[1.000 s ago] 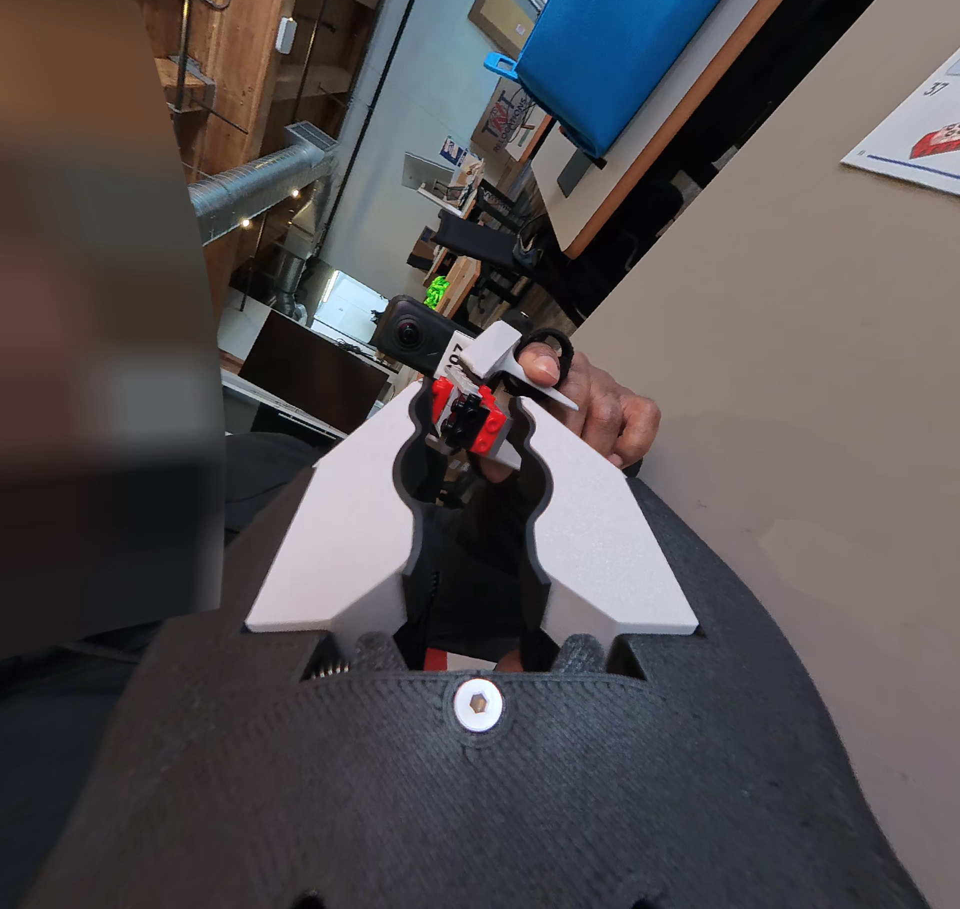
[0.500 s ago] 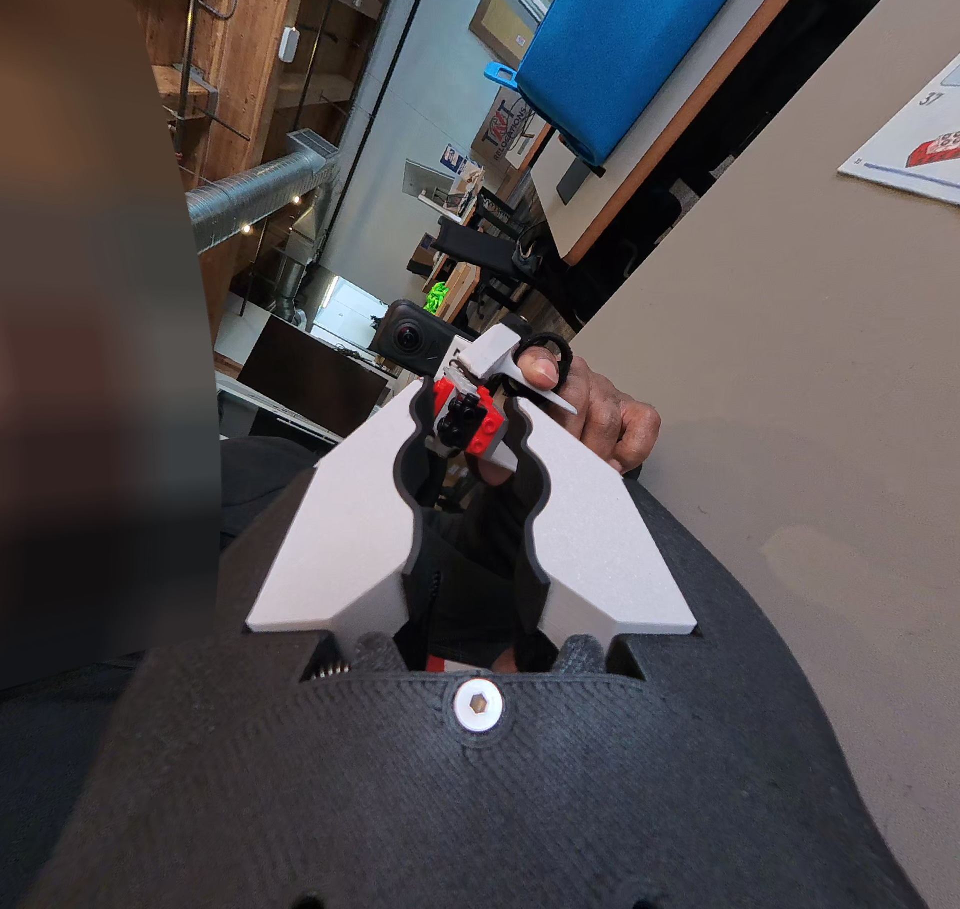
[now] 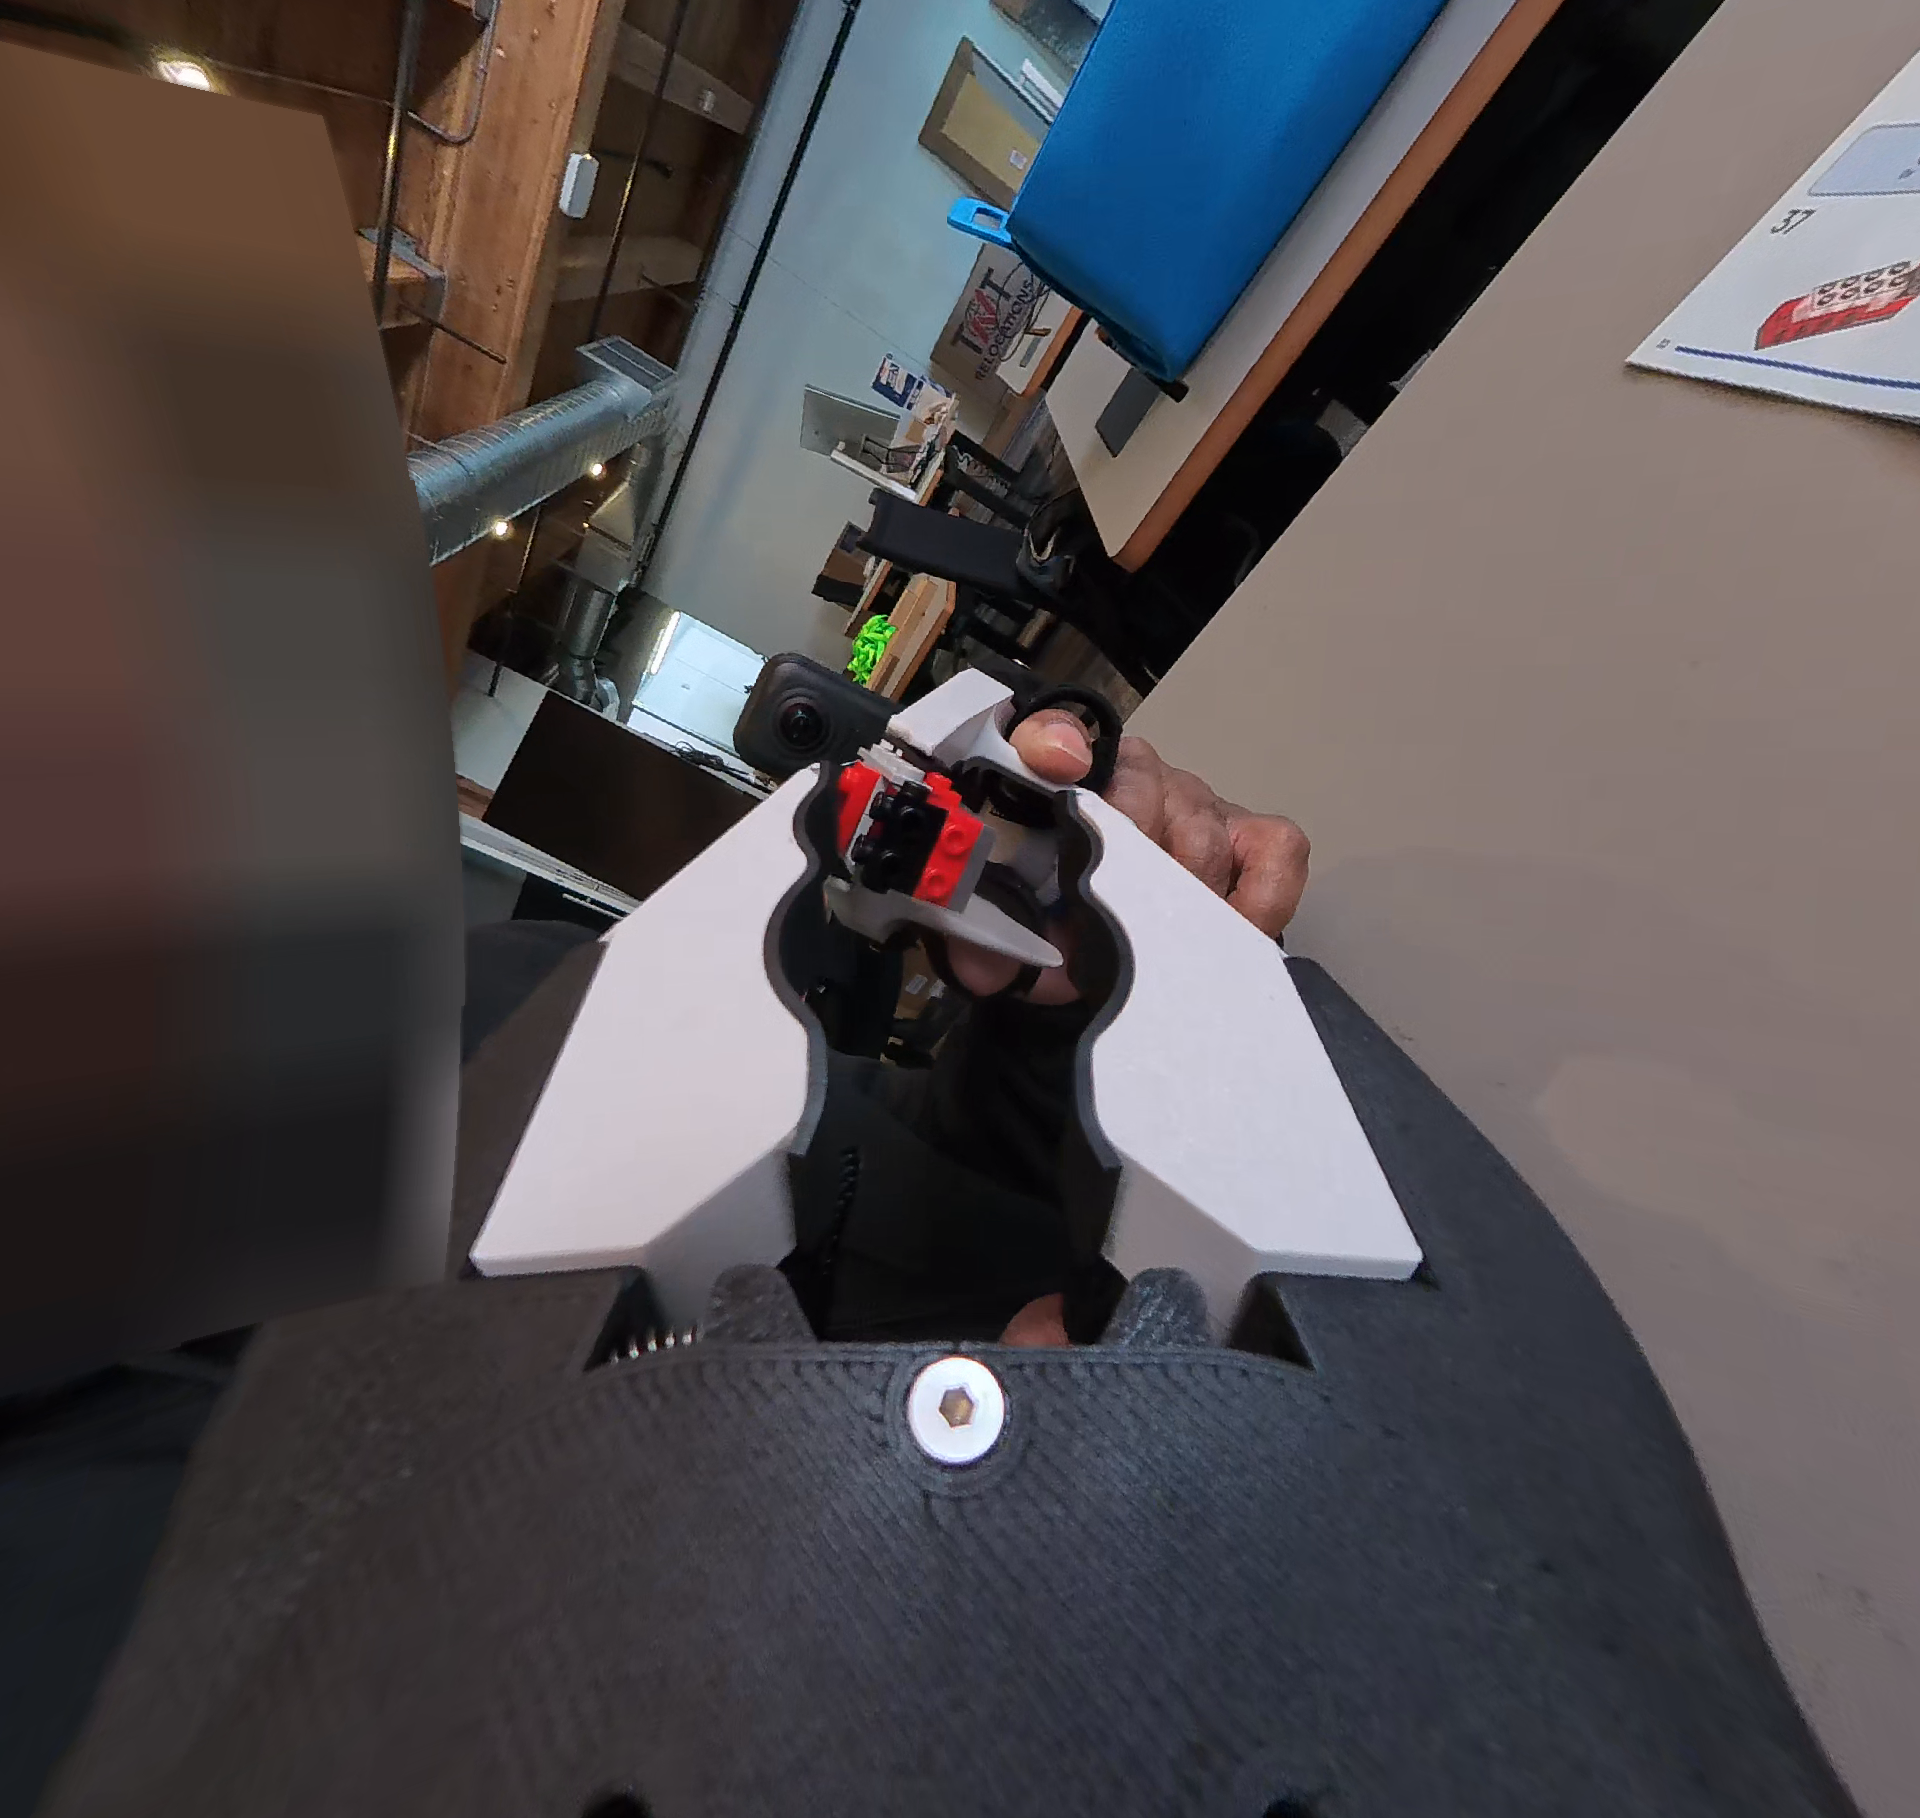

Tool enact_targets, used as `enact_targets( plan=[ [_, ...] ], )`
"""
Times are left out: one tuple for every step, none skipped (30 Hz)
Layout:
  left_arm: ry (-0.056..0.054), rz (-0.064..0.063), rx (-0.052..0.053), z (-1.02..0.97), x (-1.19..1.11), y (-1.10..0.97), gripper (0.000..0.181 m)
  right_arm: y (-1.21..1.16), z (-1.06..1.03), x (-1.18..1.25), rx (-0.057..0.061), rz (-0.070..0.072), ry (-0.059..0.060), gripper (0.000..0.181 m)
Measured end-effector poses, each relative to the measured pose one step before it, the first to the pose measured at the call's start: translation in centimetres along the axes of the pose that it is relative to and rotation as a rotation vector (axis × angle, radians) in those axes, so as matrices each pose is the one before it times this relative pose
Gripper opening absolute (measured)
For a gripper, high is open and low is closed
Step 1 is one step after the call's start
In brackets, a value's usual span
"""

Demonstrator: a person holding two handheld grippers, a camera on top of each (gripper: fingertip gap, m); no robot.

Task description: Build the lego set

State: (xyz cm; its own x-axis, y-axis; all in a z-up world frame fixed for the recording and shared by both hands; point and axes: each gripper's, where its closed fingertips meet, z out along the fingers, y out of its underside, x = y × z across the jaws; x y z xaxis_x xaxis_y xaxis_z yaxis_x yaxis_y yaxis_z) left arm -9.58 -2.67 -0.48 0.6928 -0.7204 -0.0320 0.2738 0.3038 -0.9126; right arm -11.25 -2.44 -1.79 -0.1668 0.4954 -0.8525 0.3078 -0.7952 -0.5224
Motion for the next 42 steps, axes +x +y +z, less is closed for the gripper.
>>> enact_targets(
  plan=[
    [-0.0001,0.0013,-0.0012,0.022,0.017,0.019,0.025,-0.002,-0.037,0.012,0.0010,0.0019,-0.0002,0.041],
    [-0.0004,0.0012,-0.0007,0.015,0.007,0.017,0.025,0.012,-0.036,0.012,0.0019,0.0024,-0.0014,0.042],
    [-0.0032,-0.0011,0.0020,-0.016,-0.051,-0.030,0.025,-0.036,-0.049,-0.047,0.0052,0.0047,-0.0054,0.042],
    [-0.0093,-0.0042,0.0040,-0.060,-0.183,-0.070,0.025,-0.022,-0.057,-0.149,0.0041,0.0061,-0.0120,0.043],
    [-0.0085,-0.0061,0.0057,-0.105,-0.230,-0.107,0.025,0.033,-0.047,-0.118,0.0001,0.0041,-0.0082,0.045],
    [-0.0019,-0.0067,0.0086,-0.115,-0.114,-0.165,0.025,0.010,-0.037,-0.009,0.0025,-0.0009,0.0008,0.046],
    [-0.0007,-0.0043,0.0101,-0.084,-0.049,-0.181,0.025,0.054,-0.023,0.048,0.0000,-0.0010,0.0036,0.046],
    [0.0007,-0.0026,0.0046,-0.047,-0.006,-0.081,0.025,0.062,0.022,-0.014,-0.0001,0.0031,-0.0019,0.046],
    [0.0011,0.0006,-0.0036,0.030,0.024,0.067,0.025,0.031,0.030,-0.054,0.0007,0.0043,-0.0050,0.046],
    [0.0015,0.0049,-0.0072,0.071,0.063,0.126,0.025,0.025,0.052,-0.021,-0.0008,0.0010,-0.0013,0.046],
    [0.0023,0.0062,-0.0065,0.072,0.108,0.124,0.025,0.019,0.058,-0.013,-0.0013,-0.0020,-0.0011,0.046],
    [0.0030,0.0055,-0.0047,0.073,0.109,0.091,0.025,0.005,0.054,-0.024,-0.0007,0.0007,-0.0025,0.045],
    [0.0022,0.0033,-0.0039,0.053,0.085,0.068,0.025,-0.002,0.047,-0.040,0.0001,0.0020,-0.0044,0.044],
    [-0.0014,0.0020,-0.0026,0.044,0.001,0.053,0.025,0.059,0.054,0.018,-0.0024,0.0013,-0.0021,0.043],
    [-0.0025,0.0008,-0.0009,0.000,-0.034,0.016,0.025,0.080,0.043,0.047,-0.0032,-0.0007,-0.0005,0.041],
    [-0.0021,0.0004,-0.0025,-0.012,-0.039,0.039,0.025,-0.013,0.001,-0.071,0.0036,0.0019,-0.0091,0.038],
    [-0.0037,0.0016,-0.0034,0.015,-0.049,0.065,0.025,-0.040,-0.004,-0.082,0.0056,0.0026,-0.0086,0.034],
    [-0.0031,0.0004,-0.0016,0.021,-0.040,0.036,0.025,-0.072,-0.012,-0.019,0.0080,-0.0047,-0.0018,0.032],
    [0.0021,-0.0016,0.0033,-0.001,0.034,-0.045,0.025,0.028,-0.006,-0.037,0.0029,-0.0055,-0.0033,0.032],
    [0.0026,-0.0015,0.0035,0.008,0.047,-0.046,0.025,0.028,-0.003,-0.075,0.0017,0.0012,-0.0075,0.032],
    [0.0014,-0.0013,0.0018,0.006,0.036,-0.029,0.025,0.020,-0.001,-0.036,0.0028,0.0032,-0.0059,0.031],
    [0.0013,-0.0024,-0.0012,0.006,0.014,0.036,0.025,0.004,-0.013,0.013,0.0036,0.0019,-0.0014,0.031],
    [0.0025,-0.0018,0.0000,0.000,0.034,0.000,0.025,0.018,-0.022,-0.009,0.0022,-0.0025,-0.0013,0.030],
    [0.0020,-0.0001,0.0001,-0.006,0.036,-0.005,0.025,0.024,-0.011,-0.018,0.0010,-0.0012,-0.0011,0.030],
    [0.0000,0.0000,-0.0009,0.013,0.006,0.022,0.025,0.011,-0.008,0.014,0.0012,-0.0021,0.0021,0.030],
    [-0.0003,-0.0024,-0.0005,0.003,-0.008,0.010,0.025,-0.012,-0.013,0.008,0.0023,-0.0055,0.0030,0.030],
    [-0.0013,-0.0017,-0.0009,0.009,-0.028,0.030,0.025,-0.016,-0.010,0.032,0.0020,-0.0027,0.0024,0.029],
    [-0.0027,-0.0005,-0.0012,0.011,-0.041,0.026,0.025,-0.040,0.004,0.030,0.0032,-0.0008,0.0021,0.029],
    [-0.0011,-0.0013,-0.0006,-0.008,-0.021,0.017,0.025,-0.013,0.015,0.025,0.0007,-0.0007,0.0013,0.029],
    [0.0003,-0.0004,0.0007,-0.008,0.007,-0.016,0.025,-0.002,0.013,-0.012,-0.0009,-0.0004,-0.0001,0.029],
    [0.0008,0.0017,0.0011,-0.018,0.028,-0.028,0.025,0.027,0.020,-0.039,-0.0032,0.0005,-0.0010,0.029],
    [0.0009,0.0003,0.0010,-0.016,0.017,-0.014,0.025,0.017,0.016,-0.027,-0.0026,-0.0004,0.0002,0.029],
    [0.0008,-0.0013,0.0008,-0.014,0.014,-0.020,0.025,0.027,0.009,-0.024,-0.0036,0.0009,-0.0016,0.029],
    [-0.0035,0.0001,-0.0022,0.010,-0.064,0.042,0.025,-0.044,-0.001,0.047,0.0022,0.0035,0.0013,0.029],
    [-0.0025,-0.0001,-0.0012,0.011,-0.042,0.025,0.025,-0.036,0.004,0.037,0.0034,0.0013,-0.0002,0.029],
    [-0.0015,0.0002,0.0012,-0.011,-0.028,-0.025,0.025,-0.018,0.018,-0.003,0.0022,-0.0018,-0.0014,0.029],
    [-0.0056,-0.0003,0.0022,0.005,-0.097,-0.025,0.025,-0.081,0.041,0.008,0.0086,-0.0077,0.0036,0.029],
    [-0.0052,-0.0033,0.0034,0.002,-0.119,-0.034,0.025,-0.111,0.051,0.021,0.0119,-0.0061,0.0069,0.030],
    [0.0018,-0.0071,0.0045,-0.009,-0.017,-0.059,0.025,-0.050,0.027,-0.033,0.0043,-0.0072,0.0020,0.031],
    [0.0017,-0.0066,0.0005,0.006,-0.008,0.005,0.025,-0.091,0.003,0.054,0.0027,-0.0029,0.0052,0.033],
    [0.0009,-0.0067,0.0051,-0.022,-0.018,-0.065,0.025,-0.258,-0.055,0.140,0.0114,0.0013,0.0096,0.041],
    [0.0028,-0.0084,0.0061,-0.047,-0.016,-0.096,0.025,-0.225,-0.085,-0.050,0.0078,0.0036,-0.0037,0.043]
  ],
)
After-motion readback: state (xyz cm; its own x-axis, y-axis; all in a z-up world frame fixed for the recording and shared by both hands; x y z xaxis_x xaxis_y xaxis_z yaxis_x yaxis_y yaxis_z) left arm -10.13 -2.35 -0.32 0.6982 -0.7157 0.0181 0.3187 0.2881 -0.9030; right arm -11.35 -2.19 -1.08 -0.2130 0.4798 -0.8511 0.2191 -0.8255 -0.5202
